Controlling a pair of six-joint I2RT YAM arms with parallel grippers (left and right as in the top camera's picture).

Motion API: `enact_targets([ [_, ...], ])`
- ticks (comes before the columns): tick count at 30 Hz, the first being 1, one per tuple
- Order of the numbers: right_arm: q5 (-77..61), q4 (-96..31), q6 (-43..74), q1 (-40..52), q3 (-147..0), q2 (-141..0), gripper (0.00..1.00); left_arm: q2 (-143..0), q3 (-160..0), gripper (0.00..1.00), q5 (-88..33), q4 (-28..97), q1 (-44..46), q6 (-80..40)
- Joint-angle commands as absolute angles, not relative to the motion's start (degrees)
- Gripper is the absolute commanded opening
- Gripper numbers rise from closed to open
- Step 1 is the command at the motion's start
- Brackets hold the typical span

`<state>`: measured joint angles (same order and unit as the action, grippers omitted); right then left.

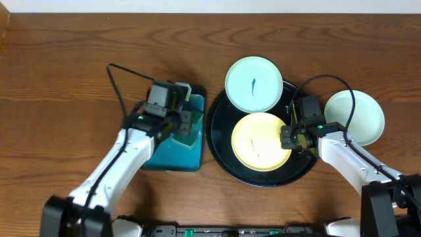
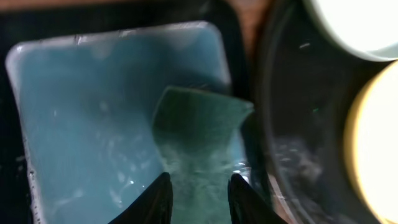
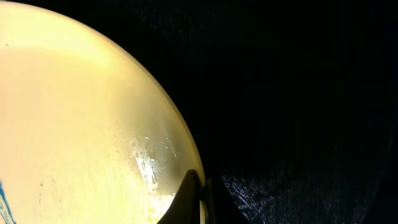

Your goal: Clean dirty plates on tray and stack at the side

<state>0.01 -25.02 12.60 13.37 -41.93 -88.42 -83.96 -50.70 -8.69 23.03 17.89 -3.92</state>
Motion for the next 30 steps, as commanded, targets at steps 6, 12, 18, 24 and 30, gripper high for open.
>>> enact_targets([
  [6, 3.14, -25.08, 13.69, 13.67, -41.45, -87.90, 0.01, -93.19, -50.54, 0.32, -5.76, 21.65, 18.35, -7.81],
  [12, 3.16, -25.10, 13.69, 13.67, -41.45, -87.90, 0.01, -96.12, -50.57, 0.31, -8.54, 20.47, 18.35, -7.84],
  [18, 3.16, -25.10, 13.69, 13.67, -41.45, -87.90, 0.01, -93.10, -50.74, 0.31, -8.47, 20.47, 18.35, -7.81],
  [24, 3.14, -25.10, 13.69, 13.67, -41.45, -87.90, 0.01, -87.46, -50.81, 0.33, -8.56, 20.49, 18.35, -7.97],
  [30, 3.16, -25.10, 13.72, 13.67, -41.45, -87.90, 0.01, -88.31, -50.78, 0.36, -8.56, 21.23, 18.35, -10.72],
])
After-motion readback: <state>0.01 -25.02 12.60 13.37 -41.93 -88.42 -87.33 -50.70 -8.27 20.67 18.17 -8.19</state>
